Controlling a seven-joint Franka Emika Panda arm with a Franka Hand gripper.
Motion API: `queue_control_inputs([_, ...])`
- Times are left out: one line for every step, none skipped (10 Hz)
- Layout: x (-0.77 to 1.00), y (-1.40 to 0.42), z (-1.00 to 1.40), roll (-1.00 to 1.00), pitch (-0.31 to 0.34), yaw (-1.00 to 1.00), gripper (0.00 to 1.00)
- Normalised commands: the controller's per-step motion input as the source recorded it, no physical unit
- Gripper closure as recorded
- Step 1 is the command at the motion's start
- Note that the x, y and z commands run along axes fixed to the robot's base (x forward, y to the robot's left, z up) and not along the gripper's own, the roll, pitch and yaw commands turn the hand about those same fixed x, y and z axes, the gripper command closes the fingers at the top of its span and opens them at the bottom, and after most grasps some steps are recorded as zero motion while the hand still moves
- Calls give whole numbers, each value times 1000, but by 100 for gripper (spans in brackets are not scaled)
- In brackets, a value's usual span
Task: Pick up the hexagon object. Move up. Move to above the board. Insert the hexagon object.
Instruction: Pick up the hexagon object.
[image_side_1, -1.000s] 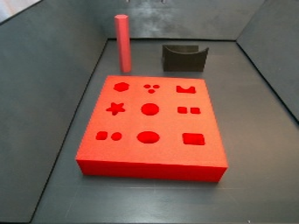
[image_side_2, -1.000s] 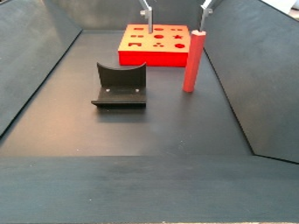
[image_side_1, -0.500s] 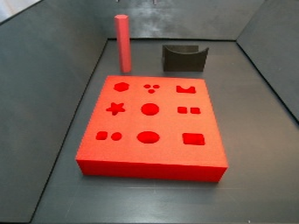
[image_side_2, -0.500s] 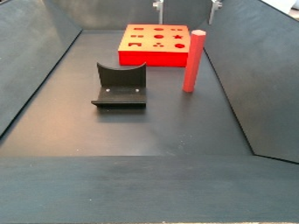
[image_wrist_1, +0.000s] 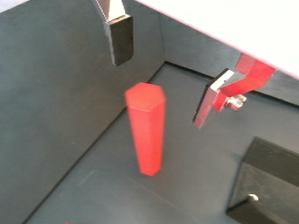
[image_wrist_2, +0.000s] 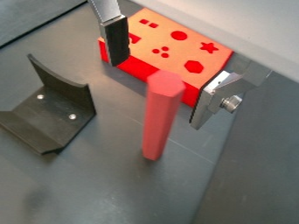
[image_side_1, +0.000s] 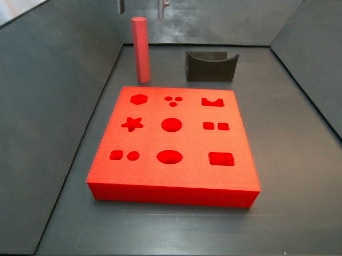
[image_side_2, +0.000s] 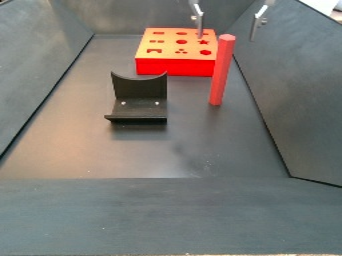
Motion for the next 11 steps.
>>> queue_control_inputs([-117,-131,-180,-41,-63,3,0])
queue_control_inputs([0,-191,-251,-39,-60,0,0])
queue_control_inputs([0,-166,-337,-3,-69,0,0])
queue_control_inputs([0,-83,-389,-10,-74,0,0])
queue_control_inputs([0,-6,-406,0,-80,0,0])
queue_control_inputs([0,0,-420,0,-71,0,0])
queue_control_inputs([0,0,-377,0,-43,0,0])
queue_control_inputs([0,0,-294,-7,-39,0,0])
queue_control_inputs([0,0,-134,0,-13,31,0])
queue_control_inputs([0,0,0,0,30,0,0])
queue_control_inputs([0,0,0,0,0,0,0])
